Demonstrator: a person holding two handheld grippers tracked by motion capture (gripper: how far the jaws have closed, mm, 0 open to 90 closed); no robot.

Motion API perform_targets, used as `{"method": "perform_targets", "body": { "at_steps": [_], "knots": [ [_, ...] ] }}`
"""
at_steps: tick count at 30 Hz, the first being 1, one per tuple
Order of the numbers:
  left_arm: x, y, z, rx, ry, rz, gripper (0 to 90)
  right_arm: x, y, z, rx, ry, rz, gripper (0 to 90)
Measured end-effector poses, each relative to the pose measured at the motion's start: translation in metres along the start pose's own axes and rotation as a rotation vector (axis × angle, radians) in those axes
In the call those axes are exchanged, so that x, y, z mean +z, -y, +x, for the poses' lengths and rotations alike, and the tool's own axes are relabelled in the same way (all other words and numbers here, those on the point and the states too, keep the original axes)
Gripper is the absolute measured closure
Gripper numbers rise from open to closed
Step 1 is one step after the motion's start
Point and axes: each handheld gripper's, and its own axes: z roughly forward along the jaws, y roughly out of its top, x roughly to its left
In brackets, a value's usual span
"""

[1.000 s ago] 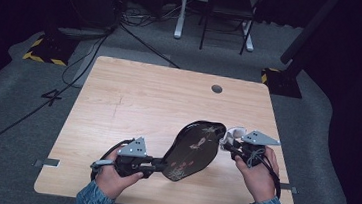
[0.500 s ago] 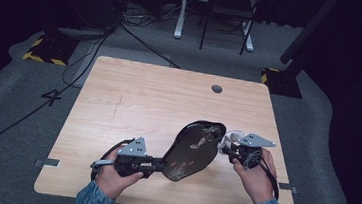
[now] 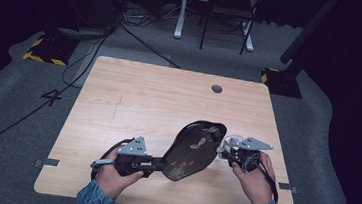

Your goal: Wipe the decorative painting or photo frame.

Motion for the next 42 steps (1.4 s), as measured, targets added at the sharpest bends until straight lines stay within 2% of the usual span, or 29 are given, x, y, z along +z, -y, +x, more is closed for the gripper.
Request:
{"method": "perform_targets", "body": {
  "at_steps": [26,42],
  "knots": [
    [0.0,0.0,0.001,0.003,0.001,-0.002,78.0,0.021,0.024,0.007,-0.025,0.008,0.109,75.3],
    [0.001,-0.001,0.001,0.002,-0.003,-0.001,78.1,0.024,0.028,0.013,-0.049,0.007,0.142,75.2]
  ]
}}
